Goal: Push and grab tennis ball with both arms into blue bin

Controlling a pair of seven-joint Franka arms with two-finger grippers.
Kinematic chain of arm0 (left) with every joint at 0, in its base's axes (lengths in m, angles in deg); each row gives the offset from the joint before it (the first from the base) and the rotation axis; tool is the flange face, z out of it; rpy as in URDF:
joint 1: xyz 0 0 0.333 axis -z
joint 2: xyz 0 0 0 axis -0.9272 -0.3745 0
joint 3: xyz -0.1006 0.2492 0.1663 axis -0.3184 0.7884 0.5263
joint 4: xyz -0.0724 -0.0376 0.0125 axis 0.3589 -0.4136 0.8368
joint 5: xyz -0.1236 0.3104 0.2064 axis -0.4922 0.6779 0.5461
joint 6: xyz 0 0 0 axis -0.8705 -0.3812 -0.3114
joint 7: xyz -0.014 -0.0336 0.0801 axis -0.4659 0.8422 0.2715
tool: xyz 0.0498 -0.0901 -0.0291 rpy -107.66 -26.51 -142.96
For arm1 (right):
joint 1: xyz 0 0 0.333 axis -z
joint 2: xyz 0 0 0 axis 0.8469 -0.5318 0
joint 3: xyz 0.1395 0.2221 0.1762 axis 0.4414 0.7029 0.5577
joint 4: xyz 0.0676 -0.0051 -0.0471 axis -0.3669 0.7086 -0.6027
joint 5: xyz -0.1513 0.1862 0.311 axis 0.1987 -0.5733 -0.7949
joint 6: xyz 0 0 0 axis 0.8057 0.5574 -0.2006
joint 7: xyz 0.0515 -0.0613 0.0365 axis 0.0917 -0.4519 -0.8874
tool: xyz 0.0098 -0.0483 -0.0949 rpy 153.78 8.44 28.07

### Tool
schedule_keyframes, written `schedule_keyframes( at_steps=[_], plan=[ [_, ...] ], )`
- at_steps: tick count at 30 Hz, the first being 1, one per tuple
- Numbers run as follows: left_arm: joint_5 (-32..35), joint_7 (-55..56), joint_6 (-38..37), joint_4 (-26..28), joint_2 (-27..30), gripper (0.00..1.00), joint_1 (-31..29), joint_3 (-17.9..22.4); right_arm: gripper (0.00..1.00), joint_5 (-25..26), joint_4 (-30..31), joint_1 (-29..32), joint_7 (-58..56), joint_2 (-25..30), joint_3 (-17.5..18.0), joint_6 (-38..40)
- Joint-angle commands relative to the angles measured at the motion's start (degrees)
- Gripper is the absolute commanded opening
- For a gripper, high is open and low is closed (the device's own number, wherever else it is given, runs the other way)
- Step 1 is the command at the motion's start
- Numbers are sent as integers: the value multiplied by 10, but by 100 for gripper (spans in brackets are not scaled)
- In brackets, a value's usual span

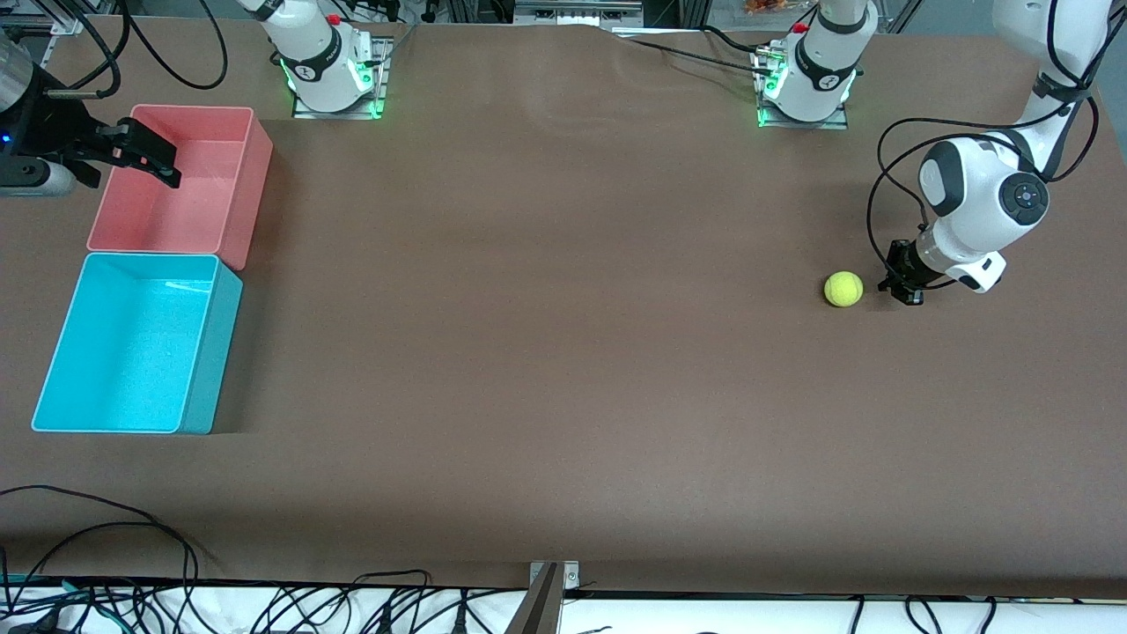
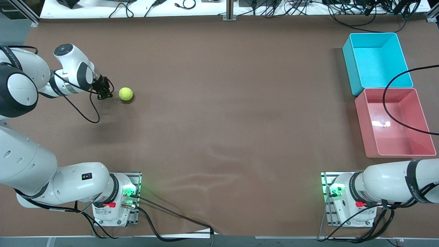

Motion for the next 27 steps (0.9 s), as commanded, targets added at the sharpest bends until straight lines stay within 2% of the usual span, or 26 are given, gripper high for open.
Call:
schedule_keyframes(
  at_steps=[1,4,15,20,24,27],
  plan=[
    [20,-3,3,-3,-2,0,-1,-1,100,-8,-10,1,-1,3,0,14],
    [67,-2,3,-3,-6,0,-10,0,100,-8,-9,1,0,3,1,14],
    [205,-1,13,-9,-12,0,-103,-1,100,-12,-10,2,4,-3,-3,5],
    [209,1,14,-11,-12,0,-107,-1,100,-3,-9,-4,2,-15,0,4],
    [209,11,14,-10,-12,0,-103,-2,100,-1,-10,-4,0,-52,-1,4],
    [209,58,14,-7,-13,0,-97,-26,100,-2,-9,-2,-8,-66,-3,-4]
  ],
)
